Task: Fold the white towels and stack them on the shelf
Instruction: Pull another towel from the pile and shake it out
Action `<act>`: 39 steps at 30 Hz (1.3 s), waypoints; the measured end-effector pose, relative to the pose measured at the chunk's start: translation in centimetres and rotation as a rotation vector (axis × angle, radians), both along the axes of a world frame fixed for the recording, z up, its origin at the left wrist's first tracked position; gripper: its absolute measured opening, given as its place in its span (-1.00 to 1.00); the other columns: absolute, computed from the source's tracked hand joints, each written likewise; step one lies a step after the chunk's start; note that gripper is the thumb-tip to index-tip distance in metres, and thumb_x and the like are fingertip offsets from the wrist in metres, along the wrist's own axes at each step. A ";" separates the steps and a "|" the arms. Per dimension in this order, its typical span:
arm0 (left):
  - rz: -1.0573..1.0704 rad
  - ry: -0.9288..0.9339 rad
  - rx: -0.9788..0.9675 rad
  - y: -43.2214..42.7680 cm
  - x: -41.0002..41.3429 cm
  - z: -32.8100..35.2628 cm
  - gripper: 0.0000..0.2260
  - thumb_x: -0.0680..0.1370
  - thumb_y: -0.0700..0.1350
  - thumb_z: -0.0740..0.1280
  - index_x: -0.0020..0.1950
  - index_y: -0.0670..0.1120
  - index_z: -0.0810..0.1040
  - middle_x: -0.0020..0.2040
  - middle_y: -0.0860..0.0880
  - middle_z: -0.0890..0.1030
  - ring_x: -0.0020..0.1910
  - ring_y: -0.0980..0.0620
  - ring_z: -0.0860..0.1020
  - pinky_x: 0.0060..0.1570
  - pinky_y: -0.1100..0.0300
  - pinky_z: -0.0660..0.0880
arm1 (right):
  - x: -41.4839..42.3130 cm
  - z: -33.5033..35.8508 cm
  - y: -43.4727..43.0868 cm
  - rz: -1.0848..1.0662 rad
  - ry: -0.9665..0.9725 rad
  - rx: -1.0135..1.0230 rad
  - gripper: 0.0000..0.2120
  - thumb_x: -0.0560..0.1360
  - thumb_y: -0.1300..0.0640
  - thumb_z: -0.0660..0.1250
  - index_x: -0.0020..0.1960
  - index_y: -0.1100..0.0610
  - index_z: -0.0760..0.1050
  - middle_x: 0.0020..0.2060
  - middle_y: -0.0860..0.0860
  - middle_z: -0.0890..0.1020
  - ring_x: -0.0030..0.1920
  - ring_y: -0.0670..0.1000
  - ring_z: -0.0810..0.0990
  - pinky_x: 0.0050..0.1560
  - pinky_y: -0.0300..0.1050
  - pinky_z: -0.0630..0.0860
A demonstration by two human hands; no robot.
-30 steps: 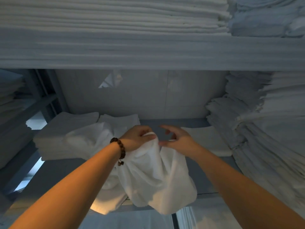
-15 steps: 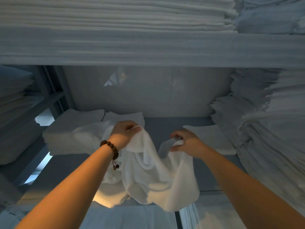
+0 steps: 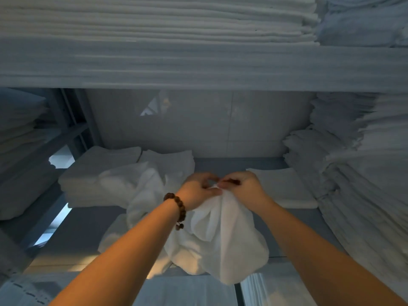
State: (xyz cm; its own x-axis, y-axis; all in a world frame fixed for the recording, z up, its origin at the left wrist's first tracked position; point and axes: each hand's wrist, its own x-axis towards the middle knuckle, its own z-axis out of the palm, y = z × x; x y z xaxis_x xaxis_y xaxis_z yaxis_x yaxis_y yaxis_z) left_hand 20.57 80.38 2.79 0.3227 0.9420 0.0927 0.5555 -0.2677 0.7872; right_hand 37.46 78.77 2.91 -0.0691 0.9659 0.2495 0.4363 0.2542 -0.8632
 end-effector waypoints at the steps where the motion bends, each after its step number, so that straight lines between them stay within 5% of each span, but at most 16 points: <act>1: 0.006 0.007 0.003 0.0 0.6 0.0 -0.85 0.45 0.00 0.42 -0.01 0.08 0.55 -0.22 0.13 0.53 -0.21 0.16 0.50 -0.31 0.45 0.35 | -0.4 0.1 0.0 -0.010 0.041 0.006 -0.95 0.38 0.28 0.46 -0.15 0.21 0.65 -0.24 0.08 0.68 -0.30 -0.18 0.58 -0.15 -0.32 0.49; 6: 0.128 -0.029 0.081 1.2 -0.6 0.9 -0.90 0.48 -0.06 0.40 -0.19 -0.03 0.52 -0.30 0.07 0.52 -0.27 0.07 0.48 -0.33 0.30 0.34 | 0.5 -0.4 0.5 -0.012 0.050 -0.096 -0.92 0.42 0.22 0.44 -0.11 0.21 0.59 -0.26 0.09 0.61 -0.27 -0.05 0.52 -0.20 -0.22 0.45; 10: 0.320 -0.076 0.133 2.6 -3.7 1.8 -0.94 0.50 -0.06 0.37 -0.11 -0.03 0.54 -0.11 -0.03 0.57 -0.16 0.02 0.50 -0.29 0.33 0.33 | 2.4 -1.7 1.2 -0.011 -0.159 -0.143 -0.86 0.44 0.11 0.43 -0.25 0.10 0.52 -0.44 -0.10 0.45 -0.40 -0.15 0.39 -0.41 -0.37 0.27; 16: 0.553 -0.004 0.127 3.0 -7.0 0.8 -0.80 0.52 -0.04 0.34 0.09 -0.10 0.56 0.01 -0.05 0.57 -0.07 0.00 0.49 -0.10 0.23 0.35 | 3.4 -2.7 2.1 -0.086 -0.300 -0.155 -0.81 0.48 0.09 0.37 -0.22 0.20 0.56 -0.32 0.08 0.51 -0.26 0.00 0.45 -0.27 -0.15 0.26; 22: 0.159 -0.050 0.045 0.2 -3.1 0.8 -0.56 0.45 -0.03 0.43 0.29 0.15 0.40 -0.22 0.10 0.45 -0.28 0.20 0.46 -0.34 0.46 0.36 | -2.0 0.1 2.5 0.002 -0.106 -0.101 -0.87 0.44 0.19 0.42 -0.05 0.22 0.65 -0.11 0.11 0.69 -0.13 -0.04 0.58 -0.01 -0.13 0.50; 24: 0.109 0.078 0.064 0.2 -1.7 1.1 -0.65 0.45 -0.02 0.43 0.22 0.02 0.51 -0.14 0.09 0.51 -0.18 0.15 0.49 -0.24 0.36 0.37 | -3.2 0.5 2.5 0.026 -0.101 -0.091 -0.86 0.43 0.21 0.43 -0.04 0.24 0.64 -0.11 0.14 0.69 -0.13 -0.03 0.58 -0.04 -0.15 0.49; 27: 0.136 0.230 0.062 0.8 -1.5 1.3 -0.78 0.48 0.01 0.39 -0.04 -0.13 0.59 -0.26 0.04 0.49 -0.27 0.09 0.46 -0.39 0.33 0.26 | -3.6 0.6 2.6 -0.012 -0.037 -0.052 -0.91 0.38 0.23 0.47 -0.16 0.23 0.60 -0.30 0.08 0.62 -0.27 -0.05 0.52 -0.23 -0.30 0.44; 32: 0.218 0.117 0.112 1.3 -2.7 1.5 -0.90 0.49 -0.05 0.38 -0.12 -0.07 0.55 -0.27 0.07 0.49 -0.29 0.11 0.44 -0.40 0.34 0.26 | -3.1 0.2 2.9 0.059 0.088 -0.127 -0.92 0.39 0.25 0.46 -0.18 0.16 0.57 -0.31 0.00 0.57 -0.31 -0.14 0.49 -0.28 -0.38 0.40; 39: 0.451 -0.019 0.213 2.9 -7.1 3.1 -0.93 0.50 -0.08 0.38 -0.14 -0.05 0.54 -0.23 0.05 0.52 -0.30 0.23 0.43 -0.43 0.46 0.28 | -0.8 -2.7 3.3 0.100 -0.340 -0.249 -0.77 0.46 0.11 0.40 -0.07 0.29 0.59 -0.26 0.04 0.53 -0.24 -0.04 0.46 -0.33 -0.21 0.28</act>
State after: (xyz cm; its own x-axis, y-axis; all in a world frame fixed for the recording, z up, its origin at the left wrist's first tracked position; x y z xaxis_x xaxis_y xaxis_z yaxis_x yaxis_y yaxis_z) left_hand 13.49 83.27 5.93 -0.1159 0.9469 0.2999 0.6388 -0.1601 0.7525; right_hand 36.65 82.05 0.18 -0.2035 0.9781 -0.0439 0.6902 0.1115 -0.7149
